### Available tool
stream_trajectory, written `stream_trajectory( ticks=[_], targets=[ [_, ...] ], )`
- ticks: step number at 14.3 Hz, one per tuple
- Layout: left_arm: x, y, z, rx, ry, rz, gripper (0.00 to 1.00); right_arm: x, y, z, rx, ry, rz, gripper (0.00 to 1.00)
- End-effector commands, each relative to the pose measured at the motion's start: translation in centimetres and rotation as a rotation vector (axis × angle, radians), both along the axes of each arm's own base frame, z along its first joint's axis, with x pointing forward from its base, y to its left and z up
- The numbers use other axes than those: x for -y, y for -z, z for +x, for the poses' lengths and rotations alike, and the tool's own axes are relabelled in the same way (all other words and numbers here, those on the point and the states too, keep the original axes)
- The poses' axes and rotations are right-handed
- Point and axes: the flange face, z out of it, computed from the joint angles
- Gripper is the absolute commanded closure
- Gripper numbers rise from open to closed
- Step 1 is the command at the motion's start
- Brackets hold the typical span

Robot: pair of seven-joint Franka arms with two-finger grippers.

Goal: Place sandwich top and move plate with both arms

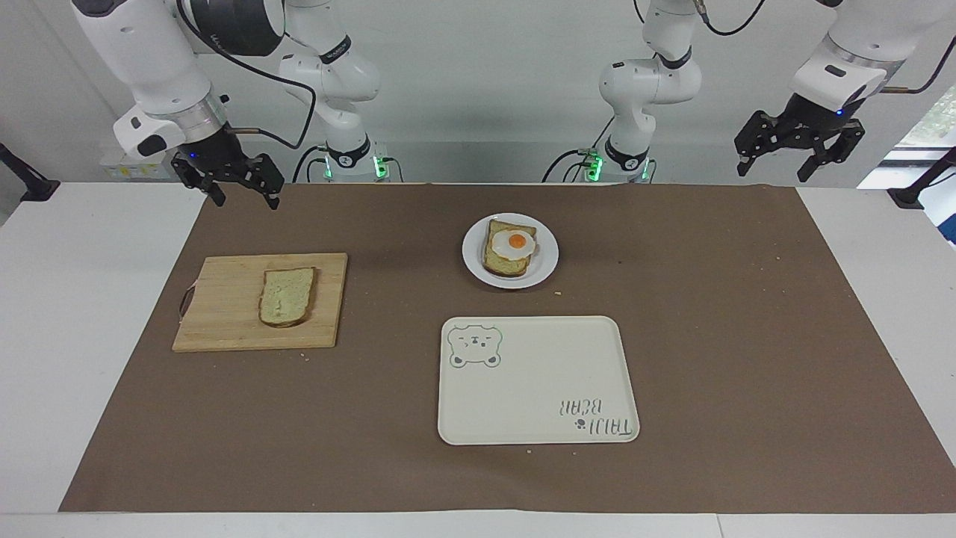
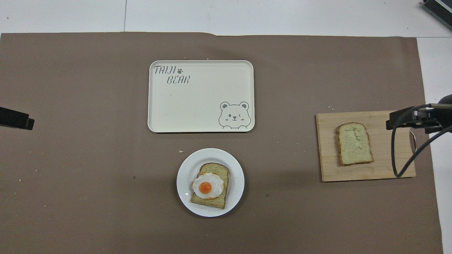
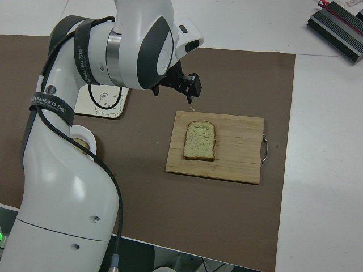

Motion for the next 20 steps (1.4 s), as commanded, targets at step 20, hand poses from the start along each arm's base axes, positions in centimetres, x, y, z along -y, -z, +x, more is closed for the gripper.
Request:
stream_trajectory(
  ticks=[20],
  targets=[
    [-0.18, -0.33, -0.58, -0.004, -0.012, 0.010, 0.00, 0.54, -0.43, -1.17, 0.007, 0.002, 0.017, 0.00]
  ],
)
